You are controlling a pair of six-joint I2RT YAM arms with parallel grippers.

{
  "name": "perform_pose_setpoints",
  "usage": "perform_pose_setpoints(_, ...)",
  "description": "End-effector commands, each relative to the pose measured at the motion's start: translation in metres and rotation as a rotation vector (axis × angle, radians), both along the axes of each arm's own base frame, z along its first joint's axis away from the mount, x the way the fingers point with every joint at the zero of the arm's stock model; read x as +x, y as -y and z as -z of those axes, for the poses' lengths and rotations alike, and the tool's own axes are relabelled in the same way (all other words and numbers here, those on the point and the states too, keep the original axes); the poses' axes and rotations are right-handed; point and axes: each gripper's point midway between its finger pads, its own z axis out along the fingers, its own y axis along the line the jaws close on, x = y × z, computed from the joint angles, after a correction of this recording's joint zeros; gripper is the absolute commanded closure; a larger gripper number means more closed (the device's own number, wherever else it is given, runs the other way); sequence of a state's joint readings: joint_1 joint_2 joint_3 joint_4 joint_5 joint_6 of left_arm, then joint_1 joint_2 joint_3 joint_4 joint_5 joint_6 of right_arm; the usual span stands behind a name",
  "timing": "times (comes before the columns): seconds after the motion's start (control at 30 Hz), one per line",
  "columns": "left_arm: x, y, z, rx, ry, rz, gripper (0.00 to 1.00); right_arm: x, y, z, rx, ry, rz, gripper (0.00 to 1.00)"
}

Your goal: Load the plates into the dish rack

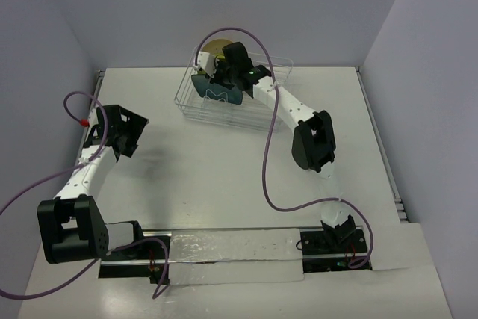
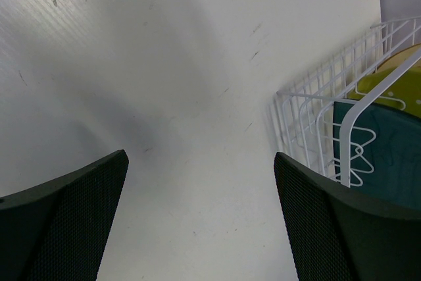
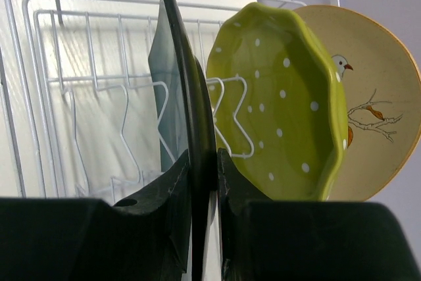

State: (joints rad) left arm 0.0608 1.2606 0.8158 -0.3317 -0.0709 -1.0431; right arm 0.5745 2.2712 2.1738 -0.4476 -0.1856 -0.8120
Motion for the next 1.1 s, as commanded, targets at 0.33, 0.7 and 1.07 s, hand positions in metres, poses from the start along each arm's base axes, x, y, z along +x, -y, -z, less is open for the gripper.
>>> perform_pose_setpoints(0.33, 0.01, 0.003, -0.006, -0.008, 0.043, 0.032, 0.01, 0.045, 0.006, -0.093, 0.297, 0.207, 0.109, 1.0)
perform_pose_setpoints(0.7, 0.011, 0.001, -0.007, 0.0, 0.043, 0.026, 0.01, 0.047, -0.001, -0.062, 0.256, 0.167, 0.102, 0.71)
perform_pose_setpoints(1.07, 0.019, 0.004, -0.007, -0.019, 0.053, 0.032, 0.01, 0.008, -0.002, -0.046, 0.252, 0.106, 0.087, 0.31)
